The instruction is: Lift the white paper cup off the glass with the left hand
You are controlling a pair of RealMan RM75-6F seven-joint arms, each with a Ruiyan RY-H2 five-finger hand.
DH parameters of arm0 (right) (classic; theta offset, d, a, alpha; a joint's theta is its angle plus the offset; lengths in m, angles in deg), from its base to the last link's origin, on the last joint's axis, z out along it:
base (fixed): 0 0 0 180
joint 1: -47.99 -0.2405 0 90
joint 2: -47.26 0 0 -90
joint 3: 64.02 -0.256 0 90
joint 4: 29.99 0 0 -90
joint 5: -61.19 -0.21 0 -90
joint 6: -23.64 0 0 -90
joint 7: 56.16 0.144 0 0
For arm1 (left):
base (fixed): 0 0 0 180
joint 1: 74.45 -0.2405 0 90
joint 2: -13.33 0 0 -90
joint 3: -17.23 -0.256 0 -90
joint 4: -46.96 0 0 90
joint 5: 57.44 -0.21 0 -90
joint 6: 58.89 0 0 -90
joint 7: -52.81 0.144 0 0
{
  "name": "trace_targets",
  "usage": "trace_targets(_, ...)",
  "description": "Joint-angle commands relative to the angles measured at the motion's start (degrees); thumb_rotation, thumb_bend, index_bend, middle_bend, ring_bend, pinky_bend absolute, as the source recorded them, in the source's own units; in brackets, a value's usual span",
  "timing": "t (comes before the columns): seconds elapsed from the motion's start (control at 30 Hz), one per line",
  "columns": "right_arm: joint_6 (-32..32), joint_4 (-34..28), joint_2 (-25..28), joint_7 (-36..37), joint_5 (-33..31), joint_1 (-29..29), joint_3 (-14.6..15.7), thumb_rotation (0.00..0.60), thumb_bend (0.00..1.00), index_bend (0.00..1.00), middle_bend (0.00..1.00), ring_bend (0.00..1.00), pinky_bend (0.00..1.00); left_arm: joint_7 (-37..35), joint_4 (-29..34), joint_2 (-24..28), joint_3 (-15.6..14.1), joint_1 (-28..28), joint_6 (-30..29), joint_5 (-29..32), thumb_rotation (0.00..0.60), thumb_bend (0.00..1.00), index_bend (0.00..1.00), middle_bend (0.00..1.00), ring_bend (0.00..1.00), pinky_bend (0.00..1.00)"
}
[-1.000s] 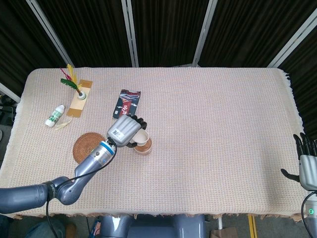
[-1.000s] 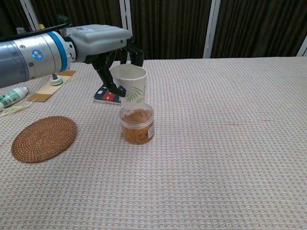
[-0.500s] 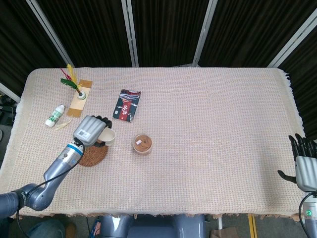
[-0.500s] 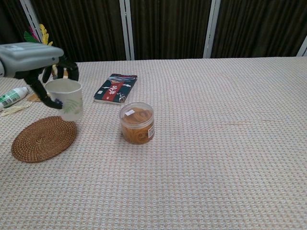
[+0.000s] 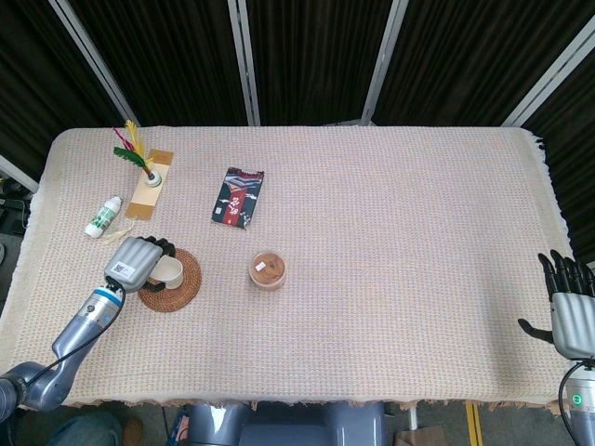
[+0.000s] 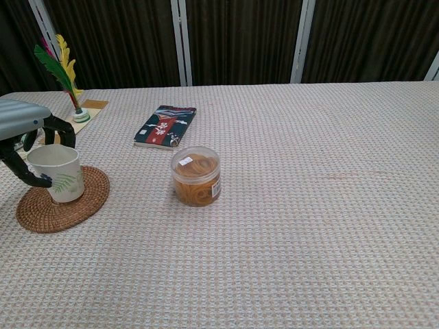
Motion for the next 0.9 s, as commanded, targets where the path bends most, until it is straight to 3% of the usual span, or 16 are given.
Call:
trace_targets(0.03,0.03,0.00,0.10,0.16,-0.02,0.03,0.02,0.600,0.00,0.00,0.00,0.00,0.00,0.12,-0.68,-0.60,-0.02,-0.38,-0.23,-0.06,0.600,0.00,0.39,0.37,0.38,0.48)
trace_targets(0.17,-0.05,-0.06,0.20,0.30,-0.04,0.11,0.02,0.600,0.00,0.00,0.00,0.00,0.00,0.11,-1.16,-0.79,-0.16,-0.71,-0.38,-0.60,0.600,0.00,0.12,0.09,0.09,0.09)
trace_targets(0.23,-0.22,-0.21,0.25,0.38,-0.06,0.17,-0.03,0.600,0.00,0.00,0.00,0.00,0.00,0.59,0.09,0.41,-0.58,-0.86,0.26,-0.57,0.600,0.00,0.02,0.00,0.00,0.01)
trace_targets(0.37,-0.44,-0.69,0.38,0.48,0.24,0.24,0.06,0.600,0.00,0.00,0.00,0.00,0.00,1.95,5.31,4.58,-0.80,-1.63,0.35,0.53,0.600,0.00,0.00,0.00,0.00,0.00)
trace_targets(0.5,-0.57,-1.18,0.63,1.12,0.99,0.31,0.36,0.600,0.00,0.00,0.00,0.00,0.00,2.58,10.28,8.64,-0.16,-3.19,-3.42,0.05,0.600,0.00,0.00,0.00,0.00,0.00)
trace_targets(0.67,-1.74,-2.01,1.19,1.89,2.70,0.64,0.79,0.600,0.00,0.00,0.00,0.00,0.00,2.14,18.80,14.60,0.94,-8.17,-14.55,-2.90,0.600,0.00,0.00,0.00,0.00,0.00)
trace_targets(0.9,-2.44,-2.97,1.66,2.34,4.47,0.78,1.39,0.600,0.00,0.00,0.00,0.00,0.00,5.08,27.63,18.80,-1.34,-16.02,-25.07,-4.58,0.600,0.00,0.00,0.00,0.00,0.00)
